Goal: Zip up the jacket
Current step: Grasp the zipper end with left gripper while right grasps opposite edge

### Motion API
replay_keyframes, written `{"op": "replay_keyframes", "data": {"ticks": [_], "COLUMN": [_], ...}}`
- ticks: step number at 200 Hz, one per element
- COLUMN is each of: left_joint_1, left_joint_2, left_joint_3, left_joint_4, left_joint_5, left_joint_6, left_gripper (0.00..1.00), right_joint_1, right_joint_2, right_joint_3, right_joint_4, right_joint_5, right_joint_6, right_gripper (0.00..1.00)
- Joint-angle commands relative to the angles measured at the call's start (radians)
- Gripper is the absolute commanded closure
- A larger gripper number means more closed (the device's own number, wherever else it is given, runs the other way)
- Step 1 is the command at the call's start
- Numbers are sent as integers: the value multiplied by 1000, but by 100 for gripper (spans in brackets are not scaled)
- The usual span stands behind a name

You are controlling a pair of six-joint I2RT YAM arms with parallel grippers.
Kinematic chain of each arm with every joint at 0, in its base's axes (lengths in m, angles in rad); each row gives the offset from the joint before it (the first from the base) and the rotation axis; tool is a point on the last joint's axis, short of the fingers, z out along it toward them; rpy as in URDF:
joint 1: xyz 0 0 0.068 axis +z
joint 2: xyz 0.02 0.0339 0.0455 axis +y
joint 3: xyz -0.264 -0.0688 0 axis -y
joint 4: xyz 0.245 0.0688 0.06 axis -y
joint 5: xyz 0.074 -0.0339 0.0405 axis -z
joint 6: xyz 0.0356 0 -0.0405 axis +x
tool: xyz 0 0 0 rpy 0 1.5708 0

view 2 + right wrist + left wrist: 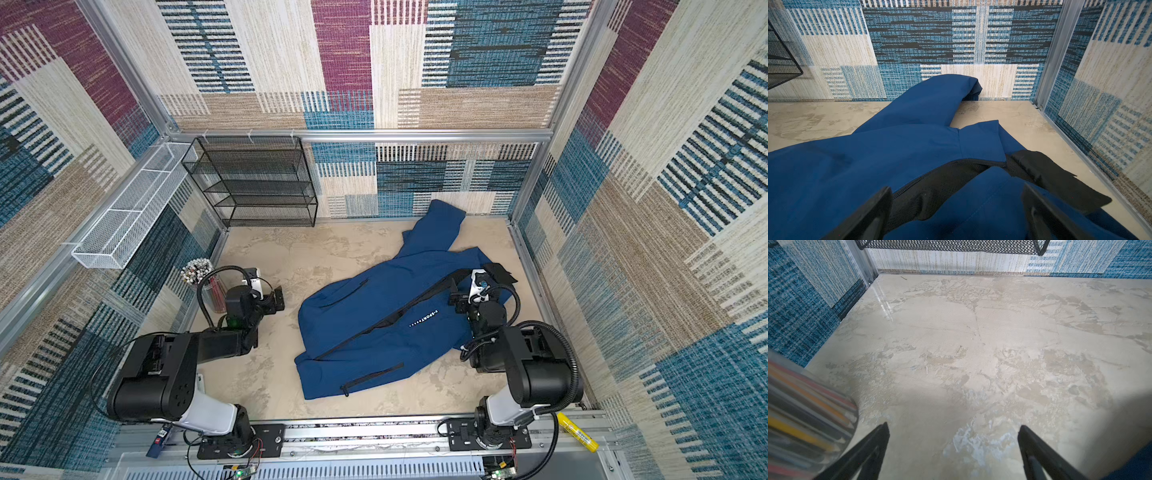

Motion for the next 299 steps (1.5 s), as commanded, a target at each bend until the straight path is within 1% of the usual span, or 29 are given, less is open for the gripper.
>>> {"op": "replay_keyframes", "data": {"ticks": [1, 154, 161, 167, 172, 177, 185, 191, 201, 210, 225, 236, 250, 260, 269, 275, 284, 299], "left_joint_1": [0, 0, 0, -5, -12, -34, -65, -76, -78, -80, -85, -92, -102, -106, -115, -128, -149, -170], "left_joint_2": [1, 0, -3, -16, -47, -84, -156, -213, -279, -316, -359, -393, -459, -519, -571, -599, -630, -657], "left_joint_3": [4, 1, -2, 0, 10, 32, 90, 150, 250, 332, 405, 414, 361, 298, 239, 200, 163, 118], "left_joint_4": [32, 34, 41, 52, 10, -60, -238, -397, -650, -863, -1117, -1250, -1333, -1339, -1331, -1323, -1323, -1318], "left_joint_5": [-7, -6, 2, 18, 14, -15, -66, -48, -1, 24, 101, 169, 264, 342, 389, 403, 401, 414], "left_joint_6": [11, 11, 15, 33, 49, 63, 58, 20, -39, -129, -257, -332, -442, -520, -597, -624, -646, -679], "left_gripper": [1, 1, 3, 4, 5, 5, 4, 4, 1, 1, 1, 5, 9, 13, 16, 18, 19, 23], "right_joint_1": [-1, -1, 2, 11, 23, 31, 42, 55, 85, 123, 198, 255, 330, 382, 424, 448, 476, 504], "right_joint_2": [-2, -9, -41, -92, -137, -175, -223, -257, -318, -368, -425, -434, -409, -381, -352, -332, -299, -246], "right_joint_3": [2, 0, 21, 56, 110, 175, 264, 315, 369, 412, 483, 536, 599, 633, 654, 666, 683, 704], "right_joint_4": [45, 54, -2, -121, -261, -410, -605, -711, -835, -931, -1082, -1185, -1296, -1355, -1385, -1401, -1417, -1428], "right_joint_5": [3, 4, -9, 0, 37, 72, 111, 125, 128, 127, 116, 79, 16, -35, -90, -115, -164, -237], "right_joint_6": [13, 11, 2, -5, 11, 38, 89, 113, 148, 189, 267, 327, 397, 442, 476, 502, 539, 597], "right_gripper": [0, 0, 0, 0, 0, 0, 0, 0, 0, 0, 0, 0, 0, 0, 0, 0, 0, 0]}}
